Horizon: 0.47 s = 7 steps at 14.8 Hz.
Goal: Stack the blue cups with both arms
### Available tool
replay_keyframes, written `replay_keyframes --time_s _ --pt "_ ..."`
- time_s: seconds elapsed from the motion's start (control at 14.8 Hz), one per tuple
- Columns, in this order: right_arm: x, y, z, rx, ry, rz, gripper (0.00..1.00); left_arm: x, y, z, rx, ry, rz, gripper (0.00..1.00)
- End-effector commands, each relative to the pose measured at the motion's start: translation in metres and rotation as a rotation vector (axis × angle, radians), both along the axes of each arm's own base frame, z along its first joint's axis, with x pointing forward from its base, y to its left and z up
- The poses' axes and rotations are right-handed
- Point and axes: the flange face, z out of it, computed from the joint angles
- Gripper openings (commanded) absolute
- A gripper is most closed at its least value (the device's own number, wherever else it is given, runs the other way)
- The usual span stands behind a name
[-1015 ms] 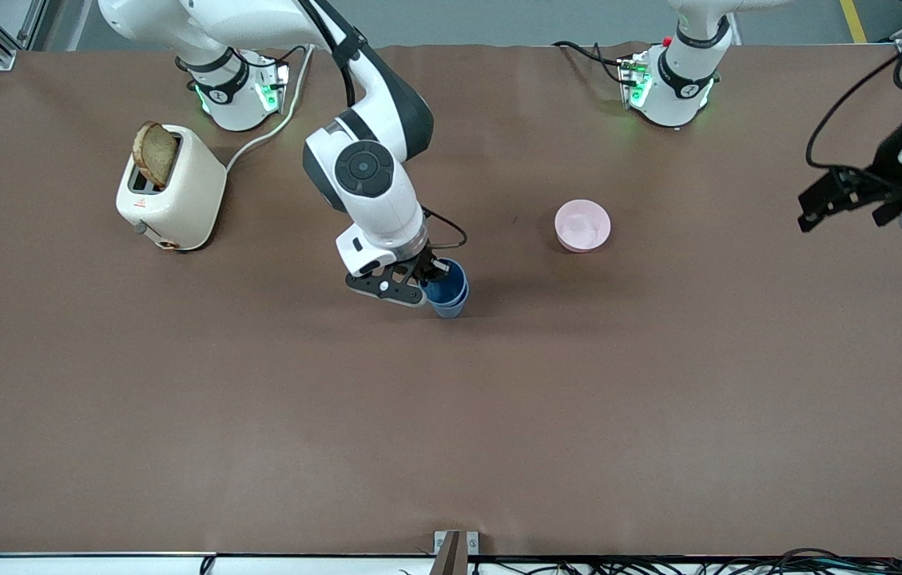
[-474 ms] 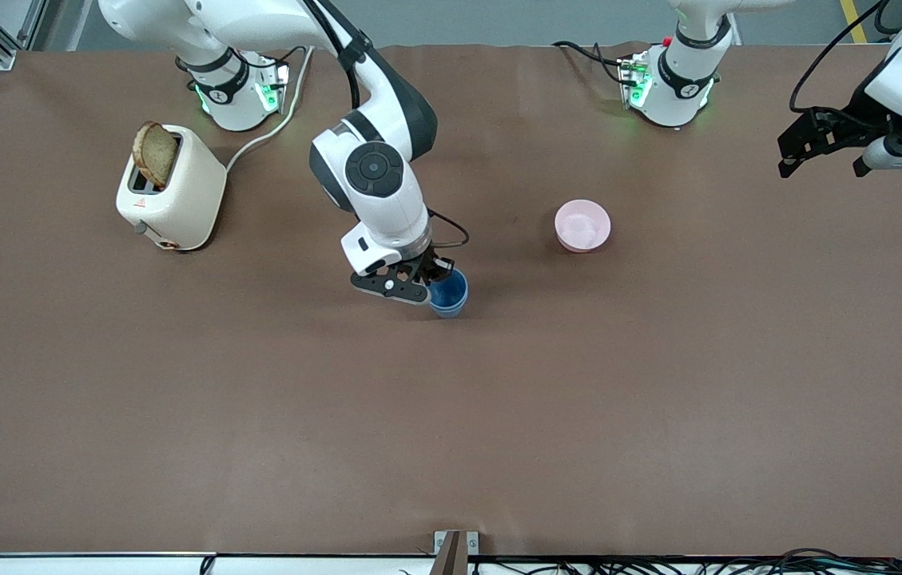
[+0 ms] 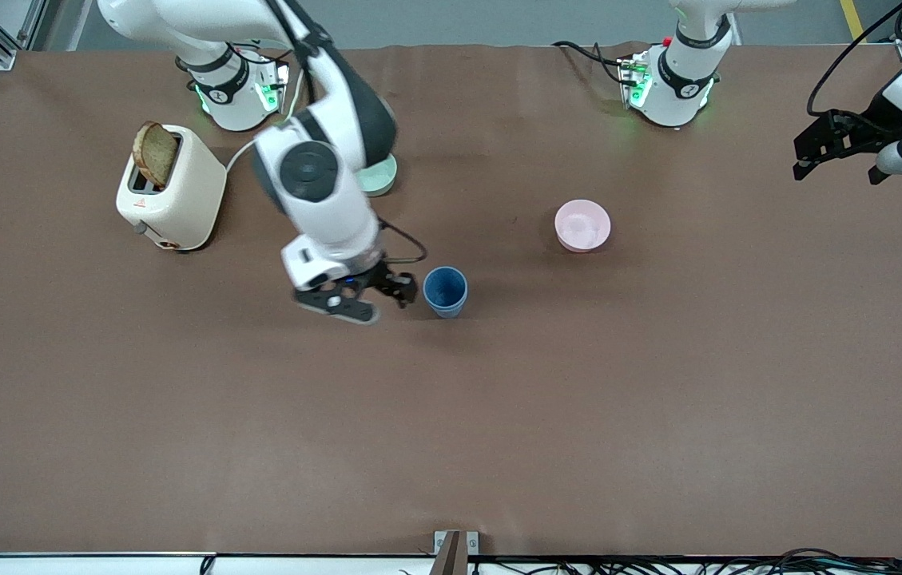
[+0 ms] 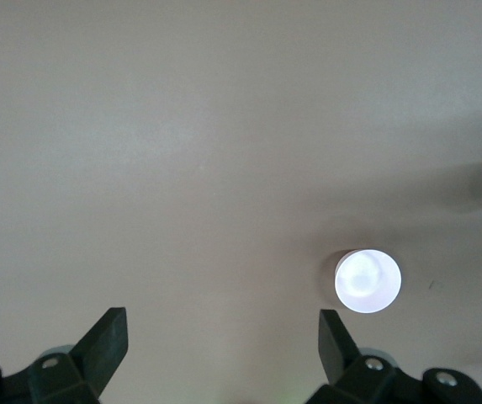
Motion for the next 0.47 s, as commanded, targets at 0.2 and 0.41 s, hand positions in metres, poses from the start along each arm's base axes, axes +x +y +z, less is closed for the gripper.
replay_keyframes --time_s 0.2,0.41 --pt "0.02 -0.201 0.103 -0.007 0.005 -0.003 1.0 0.017 -0.005 0.005 -0.008 -0.006 -0.018 1.0" --pt "0.012 -0.293 0.139 -0.012 -0.001 0.0 1.0 0.019 -0.006 0.004 -0.009 -0.004 -0.02 1.0"
